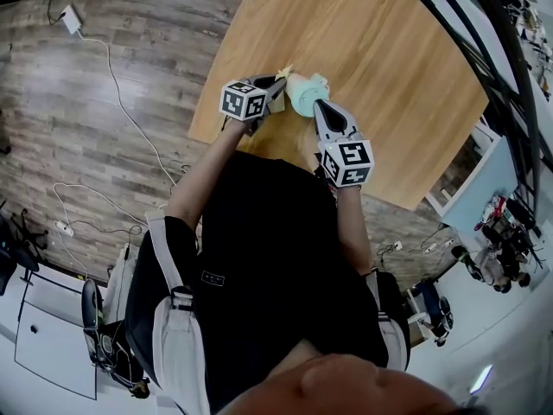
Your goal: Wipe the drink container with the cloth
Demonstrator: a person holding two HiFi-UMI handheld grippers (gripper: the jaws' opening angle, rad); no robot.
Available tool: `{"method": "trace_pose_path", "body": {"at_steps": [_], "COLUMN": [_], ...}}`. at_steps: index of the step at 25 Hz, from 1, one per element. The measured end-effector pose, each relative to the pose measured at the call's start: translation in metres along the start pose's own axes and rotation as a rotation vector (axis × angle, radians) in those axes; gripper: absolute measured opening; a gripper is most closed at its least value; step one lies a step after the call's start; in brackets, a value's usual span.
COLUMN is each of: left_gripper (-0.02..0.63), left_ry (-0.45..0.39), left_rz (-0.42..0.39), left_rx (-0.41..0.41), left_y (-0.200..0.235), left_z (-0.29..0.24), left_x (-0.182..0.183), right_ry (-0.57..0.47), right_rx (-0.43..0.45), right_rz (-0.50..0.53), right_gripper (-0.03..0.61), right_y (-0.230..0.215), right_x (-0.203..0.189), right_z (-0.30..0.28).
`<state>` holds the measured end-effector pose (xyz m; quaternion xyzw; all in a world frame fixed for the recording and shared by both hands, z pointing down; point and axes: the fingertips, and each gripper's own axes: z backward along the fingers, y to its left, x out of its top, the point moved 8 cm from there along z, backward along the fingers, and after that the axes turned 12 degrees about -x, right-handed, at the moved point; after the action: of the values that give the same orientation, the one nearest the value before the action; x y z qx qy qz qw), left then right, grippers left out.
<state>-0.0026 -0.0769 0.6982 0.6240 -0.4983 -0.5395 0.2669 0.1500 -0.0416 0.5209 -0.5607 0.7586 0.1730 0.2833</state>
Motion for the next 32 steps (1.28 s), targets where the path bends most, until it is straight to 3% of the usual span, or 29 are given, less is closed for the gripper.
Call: {"method": "trace_pose_path", "body": {"at_steps": [5, 10, 17, 21, 32], "left_gripper": [0.034, 0.034, 0.034, 0.034, 0.034], "left_ry": [0.009, 0.008, 0.126, 0.155, 0.312], "left_rz": [0.029, 0.001, -0.135, -0.192, -0.215], "left_rx": [0.004, -0.096, -0.238, -0.272, -0.294], "left_y": [0.008, -0.004, -0.049, -0.07, -0.056], "left_z": [-0.001, 0.002, 0.02, 0.026, 0.008], "left_x": [-0.001, 0.013, 0.05, 0.068, 0.077], "right_ry": [-0.004, -0.003, -0.005, -0.005, -0.013], "right_rx": [0.002, 0.005, 0.012, 0.013, 0.019], "right_rz": [0.004, 0.005, 0.004, 0.006, 0.018], "right_gripper": [0.034, 0.034, 0.034, 0.034, 0.034], "right_y": [0.003, 0.002, 0.003, 0.002, 0.005], "right_x": [0.0, -0.002, -0.002, -0.001, 0.0], "right_z": [-0.001, -0.002, -0.005, -0.005, -0.003]}}
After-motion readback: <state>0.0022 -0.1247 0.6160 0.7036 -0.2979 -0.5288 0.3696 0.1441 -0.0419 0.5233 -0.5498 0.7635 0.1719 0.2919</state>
